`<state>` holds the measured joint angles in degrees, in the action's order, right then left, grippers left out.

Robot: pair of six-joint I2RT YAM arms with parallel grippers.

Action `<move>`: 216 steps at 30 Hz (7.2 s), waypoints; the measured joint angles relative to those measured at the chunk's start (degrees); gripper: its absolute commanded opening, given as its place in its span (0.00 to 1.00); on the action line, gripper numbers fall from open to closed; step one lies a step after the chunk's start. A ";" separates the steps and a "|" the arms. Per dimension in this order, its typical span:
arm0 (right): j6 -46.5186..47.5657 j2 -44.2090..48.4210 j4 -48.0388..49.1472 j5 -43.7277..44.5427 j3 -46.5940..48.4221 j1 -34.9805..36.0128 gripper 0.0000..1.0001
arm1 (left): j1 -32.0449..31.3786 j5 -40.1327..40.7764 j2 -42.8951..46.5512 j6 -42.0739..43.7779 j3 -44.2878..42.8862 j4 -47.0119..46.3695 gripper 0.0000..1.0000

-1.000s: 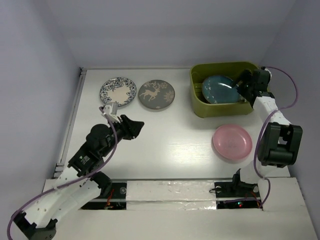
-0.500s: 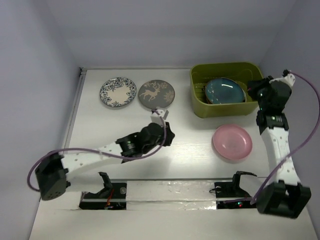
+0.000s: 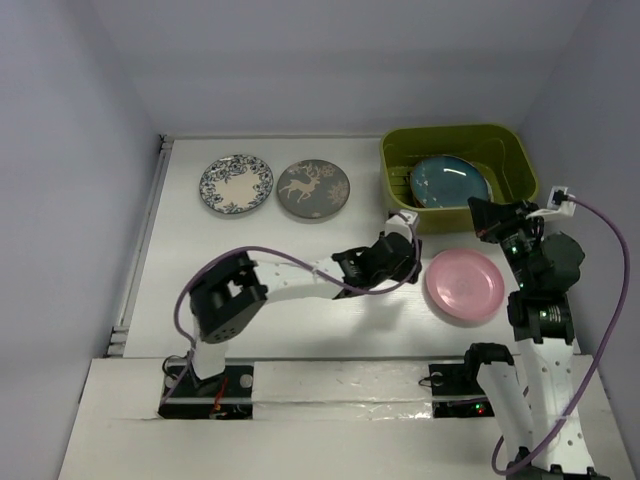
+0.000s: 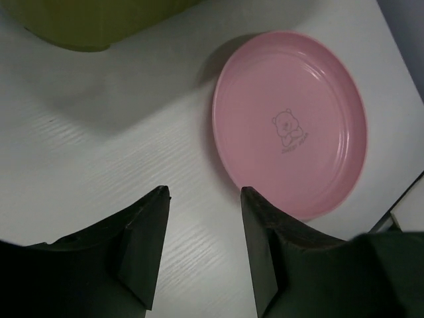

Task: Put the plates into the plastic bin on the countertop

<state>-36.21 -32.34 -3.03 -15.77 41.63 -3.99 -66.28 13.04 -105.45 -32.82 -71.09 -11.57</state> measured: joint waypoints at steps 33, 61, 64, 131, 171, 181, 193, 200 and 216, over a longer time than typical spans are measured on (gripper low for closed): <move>3.85 4.02 -1.53 -11.17 -9.66 5.60 0.84 | 4.50 2.56 24.90 -2.69 16.04 3.89 0.00; -0.63 -15.87 6.01 -0.81 -9.03 27.17 0.00 | 13.88 7.72 57.05 -1.92 31.39 10.21 0.50; -0.48 -19.67 5.64 2.80 -4.17 25.88 0.00 | 13.94 10.25 61.66 -2.01 33.51 11.15 0.56; -2.23 -17.09 14.01 7.54 -8.04 24.70 0.03 | 38.45 1.22 11.82 -11.85 21.75 -4.57 0.54; -3.91 -17.92 21.03 1.33 -11.96 35.63 0.84 | 41.33 -2.99 5.44 -35.91 33.90 -31.50 0.00; -8.13 -28.46 23.89 7.43 -13.03 40.59 0.96 | 40.87 -4.11 27.85 -30.18 50.75 -30.03 0.00; -19.45 -45.40 35.56 13.00 -15.21 44.94 1.00 | 42.80 -10.99 48.39 -29.20 56.41 -26.47 0.00; -21.66 -48.26 40.79 14.32 -14.67 44.94 0.96 | 44.87 -17.66 54.12 -29.33 56.41 -23.52 0.00; -22.53 -42.88 43.50 20.37 -9.33 45.27 0.00 | 47.93 -26.18 66.86 -29.42 54.95 -10.03 0.04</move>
<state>-58.74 -75.22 40.47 4.60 32.29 41.28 -18.35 -13.15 -38.59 -62.24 -16.14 -21.61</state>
